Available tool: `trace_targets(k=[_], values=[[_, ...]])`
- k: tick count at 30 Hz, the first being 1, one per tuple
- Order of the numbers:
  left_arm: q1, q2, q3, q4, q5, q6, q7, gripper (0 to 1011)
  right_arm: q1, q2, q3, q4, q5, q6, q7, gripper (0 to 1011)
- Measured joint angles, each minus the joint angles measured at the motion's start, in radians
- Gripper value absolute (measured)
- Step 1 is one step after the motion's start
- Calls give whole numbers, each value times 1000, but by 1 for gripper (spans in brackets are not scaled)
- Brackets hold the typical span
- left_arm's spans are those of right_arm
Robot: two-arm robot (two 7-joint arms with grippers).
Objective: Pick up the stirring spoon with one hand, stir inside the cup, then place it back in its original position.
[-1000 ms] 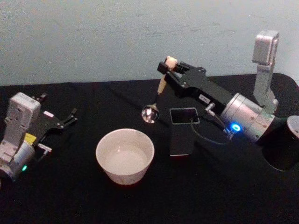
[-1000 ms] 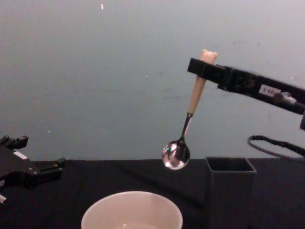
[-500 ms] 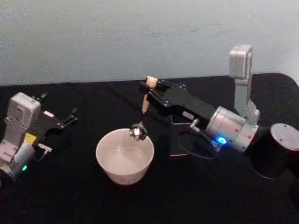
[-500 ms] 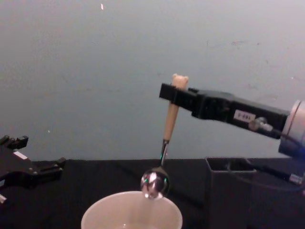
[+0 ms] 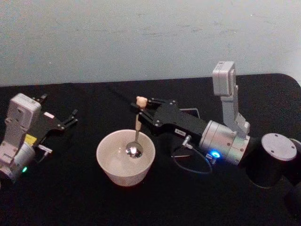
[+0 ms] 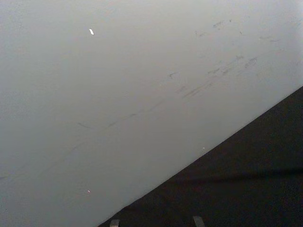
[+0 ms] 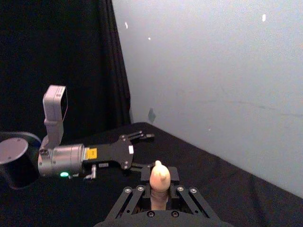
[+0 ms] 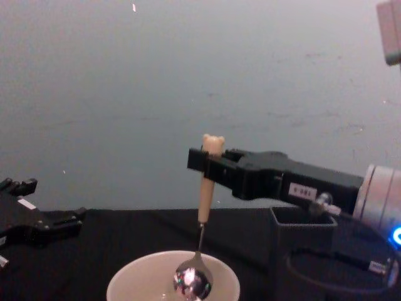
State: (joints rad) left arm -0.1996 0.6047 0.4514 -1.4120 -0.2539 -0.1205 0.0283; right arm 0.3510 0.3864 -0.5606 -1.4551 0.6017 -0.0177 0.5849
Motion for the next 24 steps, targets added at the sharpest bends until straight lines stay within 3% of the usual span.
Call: trace_targets(k=[24], values=[[0, 0, 0, 0, 0, 0, 0, 1001, 7, -19, -43, 43, -52, 2, 32, 214]])
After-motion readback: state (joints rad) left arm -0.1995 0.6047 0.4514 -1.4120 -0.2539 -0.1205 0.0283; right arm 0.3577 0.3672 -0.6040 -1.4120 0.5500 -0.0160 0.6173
